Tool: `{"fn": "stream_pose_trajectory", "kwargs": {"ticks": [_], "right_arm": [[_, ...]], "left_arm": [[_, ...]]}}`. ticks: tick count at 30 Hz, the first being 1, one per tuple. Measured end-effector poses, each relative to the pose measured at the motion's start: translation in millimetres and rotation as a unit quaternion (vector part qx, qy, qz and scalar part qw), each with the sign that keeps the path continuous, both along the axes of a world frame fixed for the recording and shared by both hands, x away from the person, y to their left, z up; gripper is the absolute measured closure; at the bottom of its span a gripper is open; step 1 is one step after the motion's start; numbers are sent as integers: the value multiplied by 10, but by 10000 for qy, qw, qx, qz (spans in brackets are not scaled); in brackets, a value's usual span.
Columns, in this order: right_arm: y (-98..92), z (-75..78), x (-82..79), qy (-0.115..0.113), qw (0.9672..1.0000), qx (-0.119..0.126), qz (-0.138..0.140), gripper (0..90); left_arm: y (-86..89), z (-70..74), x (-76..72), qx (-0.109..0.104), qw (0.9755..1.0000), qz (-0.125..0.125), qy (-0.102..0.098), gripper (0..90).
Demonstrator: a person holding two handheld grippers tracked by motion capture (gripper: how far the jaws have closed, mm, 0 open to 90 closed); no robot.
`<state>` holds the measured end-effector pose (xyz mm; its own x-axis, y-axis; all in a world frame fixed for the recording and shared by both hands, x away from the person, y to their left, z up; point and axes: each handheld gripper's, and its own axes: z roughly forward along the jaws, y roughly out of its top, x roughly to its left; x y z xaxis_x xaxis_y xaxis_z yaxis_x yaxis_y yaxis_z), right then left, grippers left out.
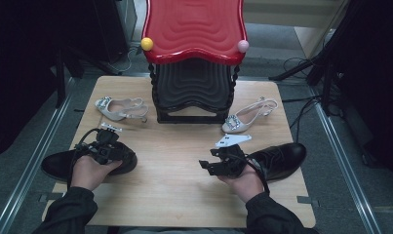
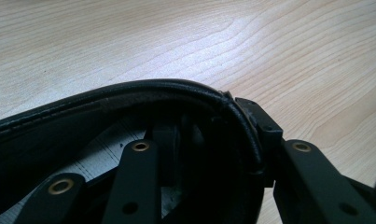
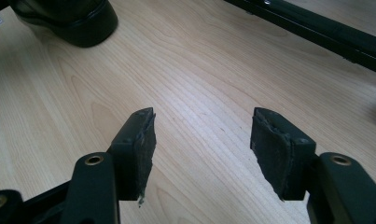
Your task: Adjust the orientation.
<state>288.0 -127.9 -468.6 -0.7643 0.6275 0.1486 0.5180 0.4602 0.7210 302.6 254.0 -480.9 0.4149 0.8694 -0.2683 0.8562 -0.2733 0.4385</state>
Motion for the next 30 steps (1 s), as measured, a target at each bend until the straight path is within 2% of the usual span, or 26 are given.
{"fn": "stream_pose_trajectory", "kwargs": {"ticks": [12,17,24,27,29,30], "right_arm": [[34,-8,4,18,10000,-19,84,417],[34,-7,-2,30,10000,-5,83,417],[40,-1,11,42,10000,24,61,417],[65,-1,10,54,9999,16,111,417],[86,1,8,58,9999,15,133,417],[91,1,8,63,9999,18,142,417]], "left_arm": [[-6,64,-20,111,9999,-91,23,727],[-13,178,-84,277,9995,-120,-39,750],[80,283,-140,-59,9998,124,126,789],[75,349,-168,-12,9998,172,124,799],[86,409,-196,-107,9998,139,109,810],[76,434,-209,-50,9998,174,75,814]]}}
